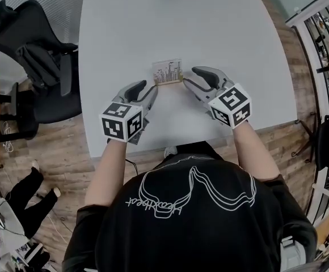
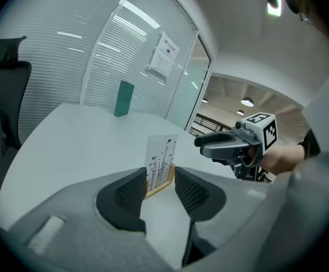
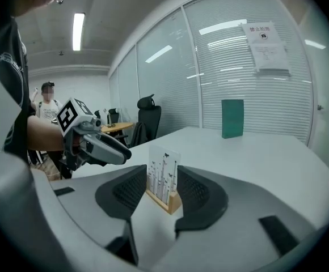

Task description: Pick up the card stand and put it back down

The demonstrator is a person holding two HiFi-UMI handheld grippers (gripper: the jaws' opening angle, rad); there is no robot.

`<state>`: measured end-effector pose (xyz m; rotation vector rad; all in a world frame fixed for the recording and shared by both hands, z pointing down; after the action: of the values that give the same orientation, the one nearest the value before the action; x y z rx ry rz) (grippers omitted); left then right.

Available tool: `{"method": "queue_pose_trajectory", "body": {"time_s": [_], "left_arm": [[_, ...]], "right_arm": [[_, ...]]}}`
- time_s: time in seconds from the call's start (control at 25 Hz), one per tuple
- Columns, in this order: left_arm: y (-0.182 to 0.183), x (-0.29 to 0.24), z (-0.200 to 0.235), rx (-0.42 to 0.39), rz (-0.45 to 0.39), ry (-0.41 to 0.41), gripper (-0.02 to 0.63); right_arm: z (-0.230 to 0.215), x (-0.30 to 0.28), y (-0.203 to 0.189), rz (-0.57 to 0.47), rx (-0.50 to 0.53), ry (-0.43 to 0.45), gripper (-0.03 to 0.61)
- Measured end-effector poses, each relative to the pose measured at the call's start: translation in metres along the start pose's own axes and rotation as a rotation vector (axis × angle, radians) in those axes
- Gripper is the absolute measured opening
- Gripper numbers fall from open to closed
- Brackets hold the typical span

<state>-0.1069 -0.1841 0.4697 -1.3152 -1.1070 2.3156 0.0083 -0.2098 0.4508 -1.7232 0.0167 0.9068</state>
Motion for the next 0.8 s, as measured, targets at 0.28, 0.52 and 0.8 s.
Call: {"method": "queue_pose_trajectory", "body": {"time_s": [0.28,0.52,0.8], "left_arm": [[0.023,0.058,-0.045,-0.024,-0.142,-0.085,0.146],[0.033,0.111,-0.104,-0.1,-0.217,-0.224,0.086],[0.036,0.145,-0.139,-0.12,-0.295,-0.316,0.017]], "right_arm": [[0.053,0.061,0.037,-0.204,-0.07,0.099,0.088],[0.095,0.108,0.058,-0.315,-0.078,0.143,0.017],[0.131,0.13,0.058,-0.355,-0.076,0.213,0.008]]}}
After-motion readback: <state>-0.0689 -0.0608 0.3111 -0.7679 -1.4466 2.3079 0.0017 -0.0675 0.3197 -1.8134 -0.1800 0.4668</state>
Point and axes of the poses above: the fingertips, and each gripper's own axes: x backward along the fingers, z to its left, y out of its top, the point moved 1 cm from there along x, backward along the fingers, and after that the axes turned 10 degrees about z, right-handed, at the moved point
